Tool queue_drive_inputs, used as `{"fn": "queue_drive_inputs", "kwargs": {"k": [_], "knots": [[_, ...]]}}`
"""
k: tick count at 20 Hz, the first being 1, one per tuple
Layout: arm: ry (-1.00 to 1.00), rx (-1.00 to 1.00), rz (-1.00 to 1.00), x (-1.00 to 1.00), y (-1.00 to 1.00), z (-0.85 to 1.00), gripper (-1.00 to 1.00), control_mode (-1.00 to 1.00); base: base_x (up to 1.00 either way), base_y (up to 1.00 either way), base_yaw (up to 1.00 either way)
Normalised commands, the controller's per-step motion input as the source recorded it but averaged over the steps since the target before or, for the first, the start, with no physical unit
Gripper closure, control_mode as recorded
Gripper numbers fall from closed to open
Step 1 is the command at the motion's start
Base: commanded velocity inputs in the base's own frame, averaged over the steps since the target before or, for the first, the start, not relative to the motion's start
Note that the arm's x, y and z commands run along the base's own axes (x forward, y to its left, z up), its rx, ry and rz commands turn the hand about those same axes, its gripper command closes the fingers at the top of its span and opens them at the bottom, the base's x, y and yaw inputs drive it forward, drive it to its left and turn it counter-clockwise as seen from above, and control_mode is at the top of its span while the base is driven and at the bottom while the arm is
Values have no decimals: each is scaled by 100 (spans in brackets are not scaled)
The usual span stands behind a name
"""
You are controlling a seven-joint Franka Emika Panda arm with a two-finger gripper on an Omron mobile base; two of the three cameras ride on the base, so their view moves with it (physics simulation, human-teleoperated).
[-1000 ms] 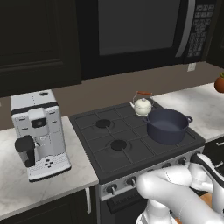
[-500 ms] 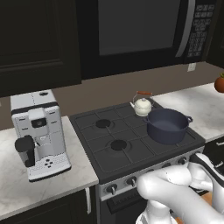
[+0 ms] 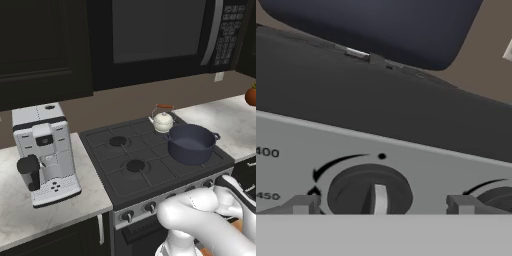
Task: Pick the kettle from the cabinet and place it on a stove burner. Then pick the pot from the counter and place it on another stove burner. Finally, turn both burners on.
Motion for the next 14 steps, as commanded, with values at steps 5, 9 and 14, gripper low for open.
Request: {"fn": "queue_drive_inputs", "kwargs": {"k": [5, 9, 14], "knots": [[0, 0, 0, 5, 0, -16, -100, -100, 0, 0, 0], [0, 0, 0, 6, 0, -11, -100, -100, 0, 0, 0], [-1, 0, 0, 6, 0, -6, -100, -100, 0, 0, 0]]}}
